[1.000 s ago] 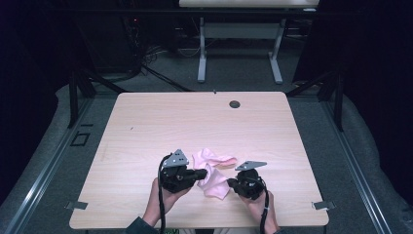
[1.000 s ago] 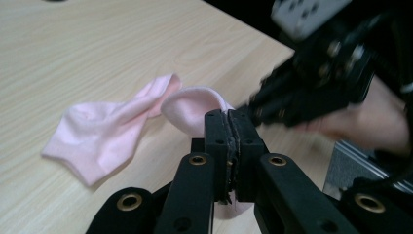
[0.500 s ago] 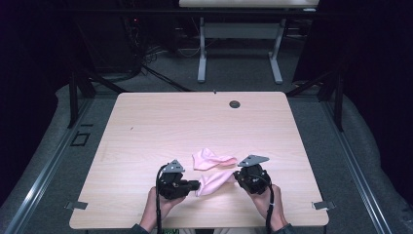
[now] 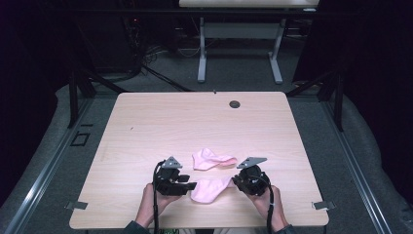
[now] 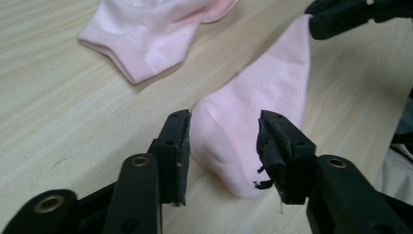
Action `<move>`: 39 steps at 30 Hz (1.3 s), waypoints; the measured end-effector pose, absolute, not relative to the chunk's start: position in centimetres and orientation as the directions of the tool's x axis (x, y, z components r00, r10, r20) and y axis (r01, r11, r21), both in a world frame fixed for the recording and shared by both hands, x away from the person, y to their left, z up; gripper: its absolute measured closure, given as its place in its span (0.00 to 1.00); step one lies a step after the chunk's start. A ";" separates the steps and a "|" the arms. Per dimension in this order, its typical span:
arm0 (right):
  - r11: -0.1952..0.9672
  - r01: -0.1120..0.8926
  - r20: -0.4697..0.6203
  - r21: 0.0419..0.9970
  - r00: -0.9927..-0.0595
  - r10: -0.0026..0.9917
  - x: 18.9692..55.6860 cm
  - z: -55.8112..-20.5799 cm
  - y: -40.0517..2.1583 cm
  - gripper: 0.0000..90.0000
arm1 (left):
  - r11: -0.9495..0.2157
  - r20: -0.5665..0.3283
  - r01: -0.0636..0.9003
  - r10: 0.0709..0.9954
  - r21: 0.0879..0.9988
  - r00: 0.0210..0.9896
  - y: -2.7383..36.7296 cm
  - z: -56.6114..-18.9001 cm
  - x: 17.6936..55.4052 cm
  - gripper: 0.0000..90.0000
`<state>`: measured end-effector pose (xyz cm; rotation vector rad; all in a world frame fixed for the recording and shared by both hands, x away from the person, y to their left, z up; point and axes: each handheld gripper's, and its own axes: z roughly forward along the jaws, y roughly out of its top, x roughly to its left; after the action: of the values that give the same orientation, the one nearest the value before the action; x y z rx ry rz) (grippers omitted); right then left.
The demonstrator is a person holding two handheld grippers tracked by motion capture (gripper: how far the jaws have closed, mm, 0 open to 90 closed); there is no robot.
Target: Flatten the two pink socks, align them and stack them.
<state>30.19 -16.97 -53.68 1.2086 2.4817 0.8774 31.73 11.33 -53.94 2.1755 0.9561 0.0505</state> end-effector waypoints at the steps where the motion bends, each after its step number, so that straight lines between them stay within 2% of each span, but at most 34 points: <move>1: 0.484 0.633 0.041 0.605 -0.631 0.775 30.2 -53.8 -17.0 0.91 | -0.461 -0.231 0.618 0.651 0.637 0.723 11.0 -54.0 32.0 0.56; 4: 0.489 0.641 0.055 0.591 -0.637 0.769 30.0 -54.1 -17.0 0.93 | -0.506 -0.205 0.623 0.654 0.596 0.728 10.0 -54.6 32.5 0.57; 6: 0.492 0.644 0.065 0.586 -0.643 0.763 29.9 -54.4 -16.9 0.95 | -0.536 -0.185 0.630 0.661 0.562 0.727 9.3 -55.0 32.7 0.63; 12: 0.497 0.647 0.071 0.578 -0.647 0.759 30.1 -54.6 -17.0 0.97 | -0.575 -0.156 0.617 0.651 0.537 0.742 8.3 -55.6 33.1 0.95; 16: 0.496 0.616 0.007 0.612 -0.632 0.775 30.9 -53.0 -17.0 0.97 | -0.536 -0.116 0.579 0.664 0.614 0.739 8.3 -54.4 34.1 0.96; 19: 0.514 0.556 -0.101 0.653 -0.609 0.787 30.8 -51.1 -16.9 0.97 | -0.496 -0.069 0.501 0.658 0.709 0.749 8.6 -52.5 34.1 0.96; 21: 0.545 0.538 -0.123 0.643 -0.631 0.766 30.2 -50.7 -17.0 0.96 | -0.500 -0.047 0.465 0.642 0.730 0.765 8.7 -52.1 33.8 0.96; 23: 0.559 0.557 -0.044 0.614 -0.683 0.729 29.2 -51.4 -17.2 0.92 | -0.514 -0.033 0.440 0.622 0.736 0.782 8.5 -52.3 33.2 0.96; 26: 0.620 0.597 0.088 0.510 -0.753 0.652 27.8 -53.6 -17.4 0.76 | -0.554 0.001 0.404 0.589 0.728 0.808 8.2 -53.0 32.1 0.96; 30: 0.553 0.635 0.188 0.540 -0.731 0.656 27.7 -53.6 -19.8 0.70 | -0.572 0.003 0.379 0.556 0.727 0.831 8.4 -53.4 31.1 0.96; 35: 0.477 0.629 0.183 0.613 -0.701 0.689 29.4 -52.3 -21.0 0.68 | -0.580 0.011 0.363 0.541 0.729 0.841 8.7 -53.2 30.2 0.96; 39: 0.516 0.607 0.144 0.604 -0.720 0.679 31.4 -53.3 -19.0 0.69 | -0.583 0.012 0.356 0.532 0.730 0.847 8.8 -53.1 29.9 0.96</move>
<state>31.36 -19.03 -53.30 1.1232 2.6379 0.9838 29.89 8.77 -53.15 2.2522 0.6424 0.2942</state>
